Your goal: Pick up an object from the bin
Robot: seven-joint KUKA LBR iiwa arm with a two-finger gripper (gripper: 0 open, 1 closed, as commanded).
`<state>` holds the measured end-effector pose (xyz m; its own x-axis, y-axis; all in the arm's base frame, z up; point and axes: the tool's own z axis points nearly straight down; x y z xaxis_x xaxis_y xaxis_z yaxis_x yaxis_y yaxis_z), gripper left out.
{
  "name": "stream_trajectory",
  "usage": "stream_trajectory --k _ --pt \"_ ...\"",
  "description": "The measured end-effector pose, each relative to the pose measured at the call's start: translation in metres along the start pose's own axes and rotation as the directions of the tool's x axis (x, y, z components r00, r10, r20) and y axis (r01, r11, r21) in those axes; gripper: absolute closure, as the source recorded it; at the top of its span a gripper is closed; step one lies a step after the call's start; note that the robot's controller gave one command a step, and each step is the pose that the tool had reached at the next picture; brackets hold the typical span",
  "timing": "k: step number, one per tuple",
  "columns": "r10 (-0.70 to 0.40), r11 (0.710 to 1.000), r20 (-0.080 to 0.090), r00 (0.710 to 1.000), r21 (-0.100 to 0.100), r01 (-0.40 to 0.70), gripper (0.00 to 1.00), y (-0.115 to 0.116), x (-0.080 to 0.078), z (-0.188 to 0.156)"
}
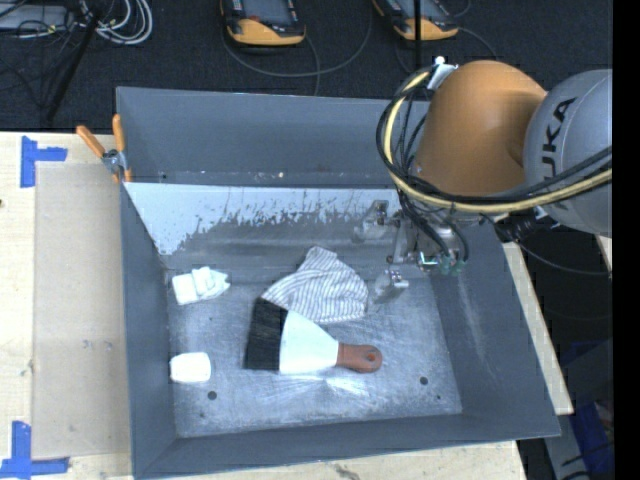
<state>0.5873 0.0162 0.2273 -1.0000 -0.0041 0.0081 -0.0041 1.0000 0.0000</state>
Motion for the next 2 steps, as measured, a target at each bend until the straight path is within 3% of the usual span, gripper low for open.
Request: stream_trajectory --k 1,2 --pt "0.000 1.000 0.007 1.000 0.000 0.000 0.00 0.000 -0.001 -0.005" --pt "0.057 0.998 0.009 0.998 -0.002 -0.057 1.00 -0.012 0.025 0.144"
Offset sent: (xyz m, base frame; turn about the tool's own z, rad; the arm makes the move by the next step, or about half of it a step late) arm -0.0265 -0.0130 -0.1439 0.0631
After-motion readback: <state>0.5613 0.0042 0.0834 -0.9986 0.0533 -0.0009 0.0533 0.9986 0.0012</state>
